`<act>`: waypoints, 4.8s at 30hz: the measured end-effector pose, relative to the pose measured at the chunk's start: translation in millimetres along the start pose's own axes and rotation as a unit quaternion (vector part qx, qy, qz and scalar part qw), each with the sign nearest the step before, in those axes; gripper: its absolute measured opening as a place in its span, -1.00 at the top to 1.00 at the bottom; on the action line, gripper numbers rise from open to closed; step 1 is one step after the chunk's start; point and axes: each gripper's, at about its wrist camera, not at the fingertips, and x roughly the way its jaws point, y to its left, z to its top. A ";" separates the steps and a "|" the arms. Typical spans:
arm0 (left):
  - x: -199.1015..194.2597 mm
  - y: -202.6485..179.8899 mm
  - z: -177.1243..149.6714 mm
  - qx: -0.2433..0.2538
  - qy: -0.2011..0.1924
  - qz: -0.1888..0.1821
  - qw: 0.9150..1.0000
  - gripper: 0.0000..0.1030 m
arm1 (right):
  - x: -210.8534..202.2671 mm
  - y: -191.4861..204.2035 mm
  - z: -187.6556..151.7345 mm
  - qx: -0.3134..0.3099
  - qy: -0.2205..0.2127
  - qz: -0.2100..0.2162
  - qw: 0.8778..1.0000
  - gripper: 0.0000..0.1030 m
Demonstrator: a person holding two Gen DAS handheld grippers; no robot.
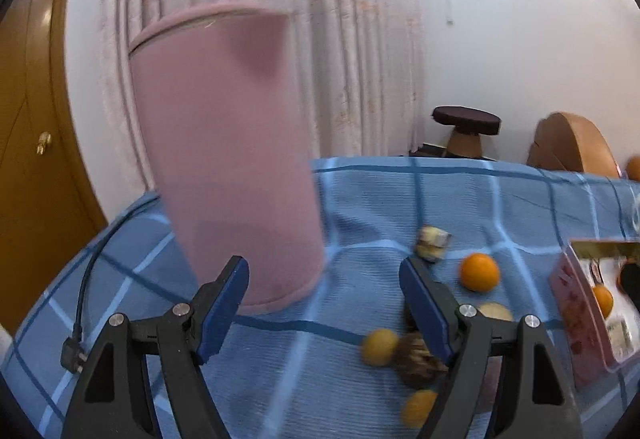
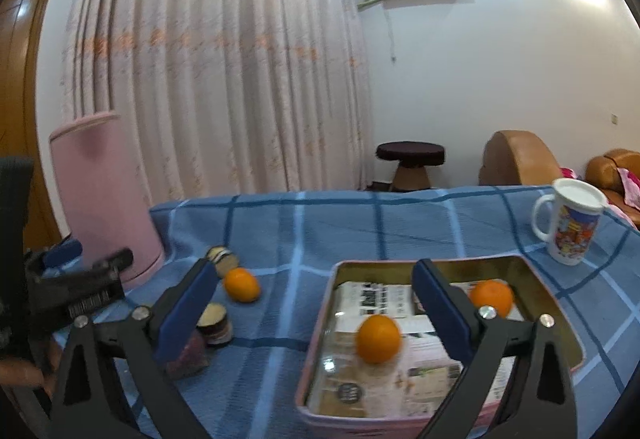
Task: Organize fruits
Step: 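Grasp the yellow citrus with the left gripper while the right grasps the mangosteen, then carry both fruits over the tin and open both grippers to drop them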
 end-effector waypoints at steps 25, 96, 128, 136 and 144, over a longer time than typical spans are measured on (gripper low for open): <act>2.9 27.3 4.6 -0.004 0.026 0.001 1.000 -0.53 | 87.4 59.2 -36.0 0.025 0.254 0.205 0.945 -0.01; -39.6 -68.8 -14.3 0.007 -0.006 -0.291 0.957 0.48 | -11.3 -84.0 3.7 0.036 0.028 0.012 0.999 -0.01; -45.1 -235.0 -31.1 0.137 0.070 -0.309 0.939 0.48 | -7.3 -170.6 -9.5 0.071 0.103 -0.026 0.992 -0.01; -43.1 -236.2 -36.1 0.155 0.079 -0.290 0.941 0.47 | 1.0 -161.7 -19.7 0.065 0.138 -0.011 0.988 -0.01; -35.3 -235.3 -35.3 0.148 0.095 -0.276 0.945 0.47 | 1.8 -160.3 -20.6 0.064 0.142 -0.008 0.988 -0.07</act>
